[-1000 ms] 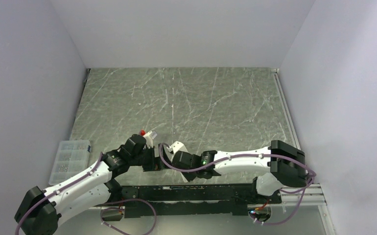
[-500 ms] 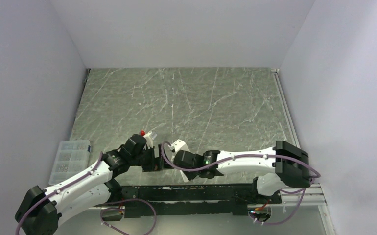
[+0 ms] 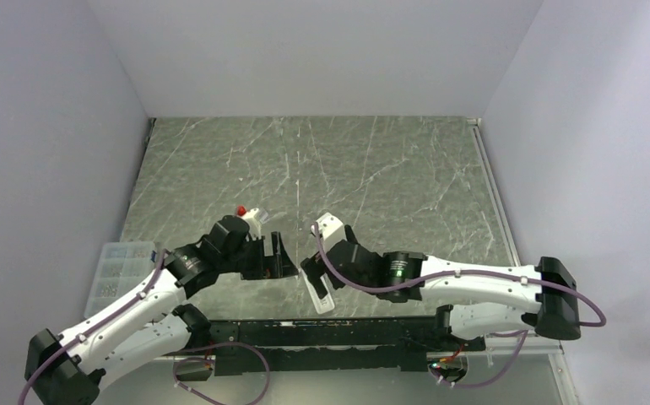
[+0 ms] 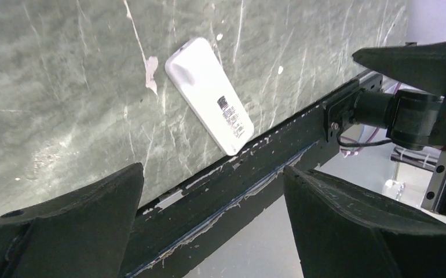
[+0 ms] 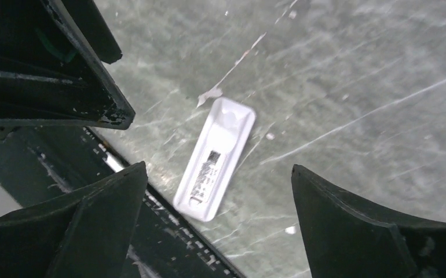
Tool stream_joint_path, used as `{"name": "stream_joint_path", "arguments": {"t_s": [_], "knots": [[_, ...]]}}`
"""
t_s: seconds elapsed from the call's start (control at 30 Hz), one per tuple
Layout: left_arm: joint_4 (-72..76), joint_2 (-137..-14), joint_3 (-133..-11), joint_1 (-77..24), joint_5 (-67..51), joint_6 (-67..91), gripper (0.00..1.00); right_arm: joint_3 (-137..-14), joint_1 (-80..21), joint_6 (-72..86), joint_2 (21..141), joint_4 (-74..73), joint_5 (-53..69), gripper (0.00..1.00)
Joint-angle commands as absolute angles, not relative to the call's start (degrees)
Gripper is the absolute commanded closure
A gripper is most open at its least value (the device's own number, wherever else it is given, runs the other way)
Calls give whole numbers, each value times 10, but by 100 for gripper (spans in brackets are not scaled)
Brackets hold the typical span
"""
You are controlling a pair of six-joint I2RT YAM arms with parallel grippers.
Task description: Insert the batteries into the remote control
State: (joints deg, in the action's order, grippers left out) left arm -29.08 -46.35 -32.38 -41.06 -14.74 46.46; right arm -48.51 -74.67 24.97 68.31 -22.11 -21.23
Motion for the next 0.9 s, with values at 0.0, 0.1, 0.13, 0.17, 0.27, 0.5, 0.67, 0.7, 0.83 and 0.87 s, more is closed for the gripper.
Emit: {"name": "stream_joint_path", "arguments": {"t_s": [0.0,0.1,0.13,0.17,0.27,0.5,0.67,0.7,0.83,0.87], "knots": [[-350,-466,-396,-407,-98,418,4,-478,-742,192,640,-178,-269,0],[-389,-471,-446,-408,-69,385,3,-471,-738,174,615,-169,-297,0],[-406,-471,-463,-408,-56,376,2,-466,-736,168,604,-164,-303,0],[-419,-471,-477,-408,-41,366,1,-460,-734,164,592,-157,-310,0],[-451,-466,-519,-408,-3,345,0,-442,-733,154,554,-143,-333,0],[-485,-436,-584,-408,51,323,0,-429,-731,179,483,-191,-403,0],[-508,-413,-615,-408,85,314,0,-434,-731,178,451,-224,-417,0],[-512,-408,-622,-408,89,312,1,-434,-731,179,445,-229,-417,0],[-525,-388,-641,-408,99,306,0,-433,-732,184,427,-242,-417,0],[-525,-382,-642,-407,91,299,1,-433,-731,185,423,-243,-415,0]]}}
